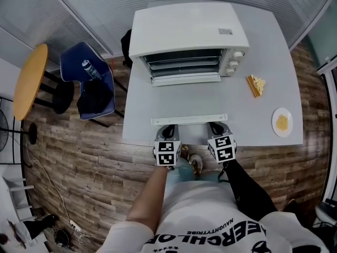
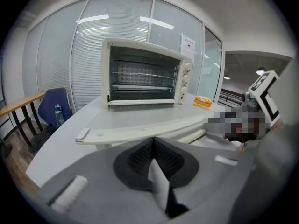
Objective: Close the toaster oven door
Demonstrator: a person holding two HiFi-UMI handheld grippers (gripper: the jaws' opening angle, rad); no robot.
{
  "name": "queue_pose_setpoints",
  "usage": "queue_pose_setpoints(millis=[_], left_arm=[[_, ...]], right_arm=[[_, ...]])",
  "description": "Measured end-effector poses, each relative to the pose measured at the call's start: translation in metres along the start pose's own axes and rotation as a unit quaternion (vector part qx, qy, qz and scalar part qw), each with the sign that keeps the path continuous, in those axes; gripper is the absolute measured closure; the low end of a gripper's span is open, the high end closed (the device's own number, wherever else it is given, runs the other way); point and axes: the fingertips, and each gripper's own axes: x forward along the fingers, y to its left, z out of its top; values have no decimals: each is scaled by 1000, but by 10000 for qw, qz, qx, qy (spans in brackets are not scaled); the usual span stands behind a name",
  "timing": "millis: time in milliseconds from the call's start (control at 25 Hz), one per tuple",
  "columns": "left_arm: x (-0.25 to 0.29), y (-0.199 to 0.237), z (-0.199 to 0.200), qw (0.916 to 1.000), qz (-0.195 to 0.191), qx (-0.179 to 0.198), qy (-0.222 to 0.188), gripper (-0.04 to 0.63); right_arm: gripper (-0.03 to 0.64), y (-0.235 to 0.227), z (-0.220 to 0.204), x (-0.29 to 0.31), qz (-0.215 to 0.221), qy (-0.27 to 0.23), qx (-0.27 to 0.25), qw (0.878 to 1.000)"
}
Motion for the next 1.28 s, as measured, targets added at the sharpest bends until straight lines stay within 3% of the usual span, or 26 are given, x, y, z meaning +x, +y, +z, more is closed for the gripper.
queue_pose_setpoints(millis=[360, 800, 1280], left_arm=[[-7, 4, 15, 9999, 118, -10, -124, 540], [-14, 9, 71, 9968, 215, 191, -740, 540], [-33, 9, 138, 9887, 268, 435, -1407, 540]], right_arm=[[614, 0, 16, -8, -56, -254, 0, 9997], [614, -1, 72, -20, -82, -945, 1, 9955], [615, -3, 136, -36, -422, -1740, -504, 9826]])
